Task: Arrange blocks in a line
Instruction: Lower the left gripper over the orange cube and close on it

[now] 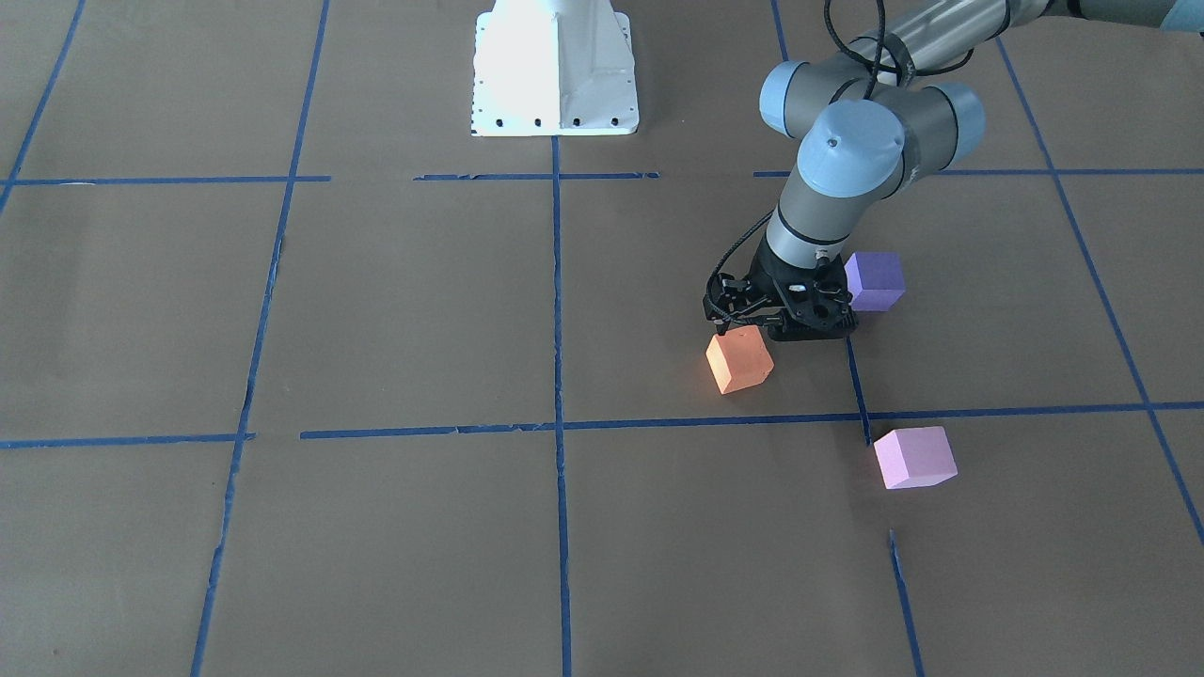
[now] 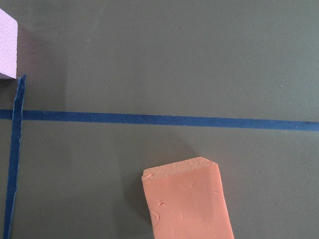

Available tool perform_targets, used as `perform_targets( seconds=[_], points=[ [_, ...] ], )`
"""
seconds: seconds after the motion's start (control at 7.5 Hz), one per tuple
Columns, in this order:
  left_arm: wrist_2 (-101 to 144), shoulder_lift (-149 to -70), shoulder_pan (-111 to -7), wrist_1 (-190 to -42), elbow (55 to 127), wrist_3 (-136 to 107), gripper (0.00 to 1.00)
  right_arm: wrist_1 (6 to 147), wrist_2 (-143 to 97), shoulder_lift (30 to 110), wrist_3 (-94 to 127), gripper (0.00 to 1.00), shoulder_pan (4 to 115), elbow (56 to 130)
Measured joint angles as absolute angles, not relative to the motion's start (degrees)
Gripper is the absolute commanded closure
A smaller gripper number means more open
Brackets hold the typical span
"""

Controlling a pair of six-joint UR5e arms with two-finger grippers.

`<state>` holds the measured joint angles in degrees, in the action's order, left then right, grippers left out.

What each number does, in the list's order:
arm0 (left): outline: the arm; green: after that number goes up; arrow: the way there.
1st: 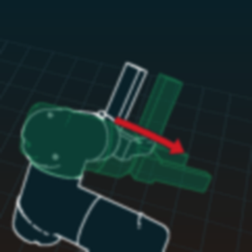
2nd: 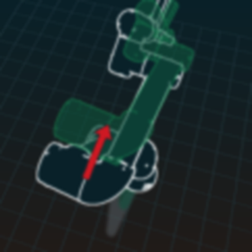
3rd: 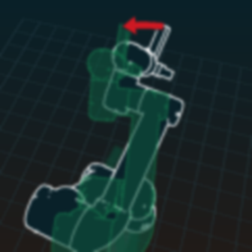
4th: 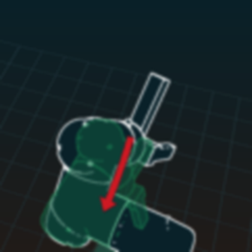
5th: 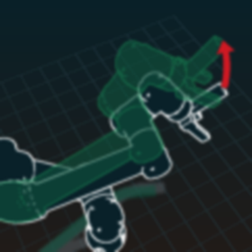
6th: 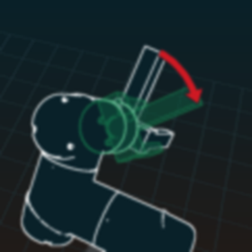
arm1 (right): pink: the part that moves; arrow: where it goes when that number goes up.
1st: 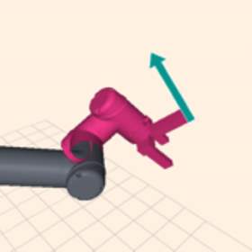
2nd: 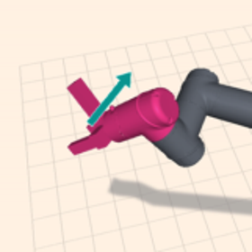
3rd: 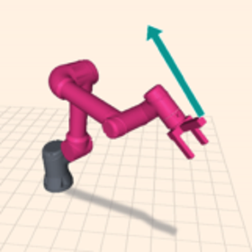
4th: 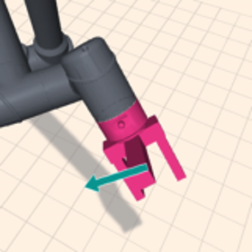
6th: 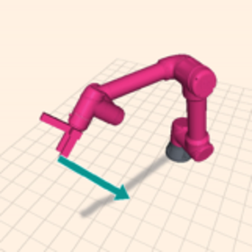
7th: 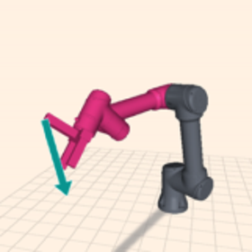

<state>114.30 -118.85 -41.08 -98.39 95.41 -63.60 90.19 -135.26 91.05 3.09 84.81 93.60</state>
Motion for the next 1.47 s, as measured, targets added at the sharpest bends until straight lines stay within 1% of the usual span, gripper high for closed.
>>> perform_targets(
  seconds=[0.8,0.93,1.07,1.33,1.47],
  points=[
    [114.0,-122.3,-40.8,-100.8,88.8,-66.0,0.01,90.2,-135.3,91.1,3.1,0.0,84.8,93.6],
    [113.7,-122.4,-40.8,-101.0,88.3,-66.0,0.05,90.2,-135.3,91.1,3.1,0.0,84.8,93.6],
    [113.5,-122.4,-40.8,-101.1,88.0,-66.0,0.16,90.2,-135.3,91.1,3.1,0.0,84.8,93.6],
    [113.4,-122.4,-40.9,-101.7,87.2,-66.1,0.27,90.2,-135.3,91.1,3.1,0.0,84.8,93.6],
    [113.4,-122.4,-40.9,-102.4,86.7,-66.1,0.44,90.2,-135.3,91.1,3.1,0.0,84.8,93.6]
  ],
)
